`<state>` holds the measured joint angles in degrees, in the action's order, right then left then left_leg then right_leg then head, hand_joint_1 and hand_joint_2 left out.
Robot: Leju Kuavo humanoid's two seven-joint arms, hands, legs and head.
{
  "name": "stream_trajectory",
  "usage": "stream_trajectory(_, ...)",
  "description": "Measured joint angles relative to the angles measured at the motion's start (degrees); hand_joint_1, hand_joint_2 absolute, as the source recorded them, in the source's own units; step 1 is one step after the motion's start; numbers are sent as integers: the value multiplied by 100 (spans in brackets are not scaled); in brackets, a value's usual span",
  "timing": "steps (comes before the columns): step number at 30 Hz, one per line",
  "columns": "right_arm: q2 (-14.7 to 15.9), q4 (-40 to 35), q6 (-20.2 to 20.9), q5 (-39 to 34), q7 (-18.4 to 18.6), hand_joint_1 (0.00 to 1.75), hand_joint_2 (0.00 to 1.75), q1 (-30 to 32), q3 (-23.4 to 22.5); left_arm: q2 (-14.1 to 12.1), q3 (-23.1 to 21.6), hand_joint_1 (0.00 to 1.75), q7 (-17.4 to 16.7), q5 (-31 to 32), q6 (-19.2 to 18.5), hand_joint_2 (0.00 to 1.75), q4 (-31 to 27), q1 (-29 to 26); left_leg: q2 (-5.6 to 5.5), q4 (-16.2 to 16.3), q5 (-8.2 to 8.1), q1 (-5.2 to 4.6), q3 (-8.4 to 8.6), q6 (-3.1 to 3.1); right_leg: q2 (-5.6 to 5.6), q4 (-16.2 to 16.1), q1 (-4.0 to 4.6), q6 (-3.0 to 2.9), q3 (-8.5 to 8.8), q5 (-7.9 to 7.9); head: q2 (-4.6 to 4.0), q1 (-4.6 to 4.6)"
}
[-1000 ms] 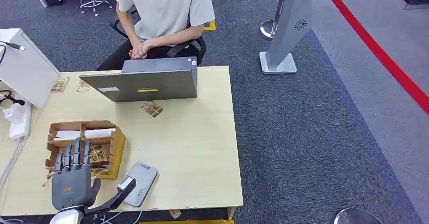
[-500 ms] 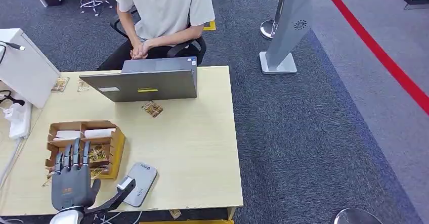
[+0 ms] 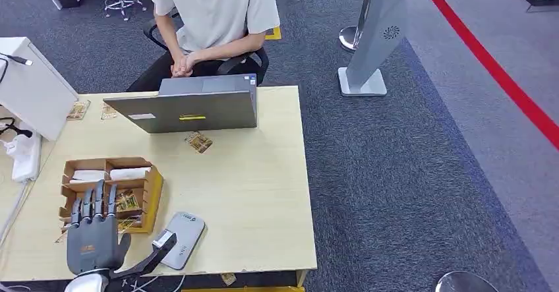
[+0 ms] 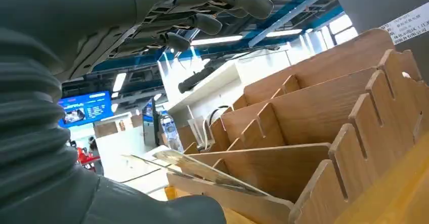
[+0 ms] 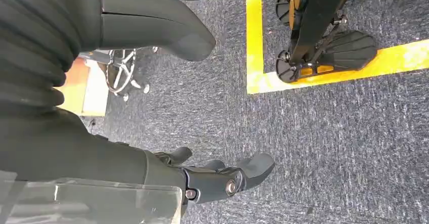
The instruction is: Pass the card to the sensor for recognition and then transmit it.
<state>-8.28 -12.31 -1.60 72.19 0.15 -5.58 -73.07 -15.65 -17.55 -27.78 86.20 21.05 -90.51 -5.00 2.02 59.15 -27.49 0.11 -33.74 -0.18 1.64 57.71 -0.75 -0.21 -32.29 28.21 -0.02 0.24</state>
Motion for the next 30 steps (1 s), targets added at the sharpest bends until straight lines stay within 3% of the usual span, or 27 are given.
stream_trajectory(30,0,0,0,7,20,0,175,1,0,107,197,0,125,0,-13,175,2,-91,0,0,0,0,0,0,0,0,0,0,0,0,0,0)
